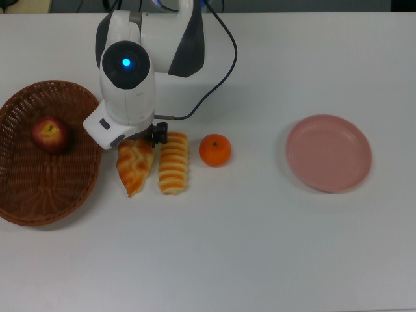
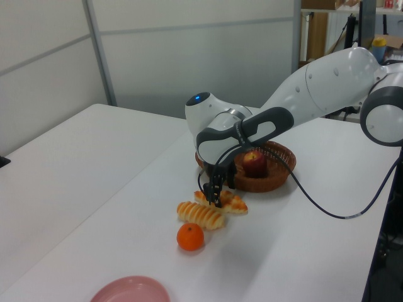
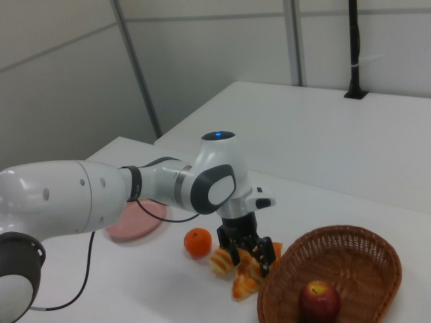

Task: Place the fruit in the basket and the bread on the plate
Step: 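Lower the gripper onto the croissant-shaped bread and grasp it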

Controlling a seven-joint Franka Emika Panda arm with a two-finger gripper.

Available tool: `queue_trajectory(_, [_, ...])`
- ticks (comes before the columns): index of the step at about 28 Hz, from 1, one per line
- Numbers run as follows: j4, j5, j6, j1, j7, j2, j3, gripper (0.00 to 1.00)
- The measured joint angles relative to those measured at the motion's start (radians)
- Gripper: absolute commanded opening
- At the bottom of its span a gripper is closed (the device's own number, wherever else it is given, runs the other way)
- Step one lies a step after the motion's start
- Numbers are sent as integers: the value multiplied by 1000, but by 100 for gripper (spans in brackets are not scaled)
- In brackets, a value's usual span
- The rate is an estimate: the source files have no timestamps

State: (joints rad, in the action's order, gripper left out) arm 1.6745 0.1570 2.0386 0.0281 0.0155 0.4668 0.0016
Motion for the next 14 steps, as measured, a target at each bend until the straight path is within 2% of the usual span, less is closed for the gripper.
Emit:
queue_trajectory(1, [4, 0, 0, 0, 0, 0, 0, 68])
queue_trajectory(2, [10, 0, 0, -1, 0, 0, 0, 58])
queue_trajectory(7, [18, 2, 0, -7, 0, 1, 0, 27])
queue_trajectory(14, [15, 2, 0, -7, 0, -4, 0, 26])
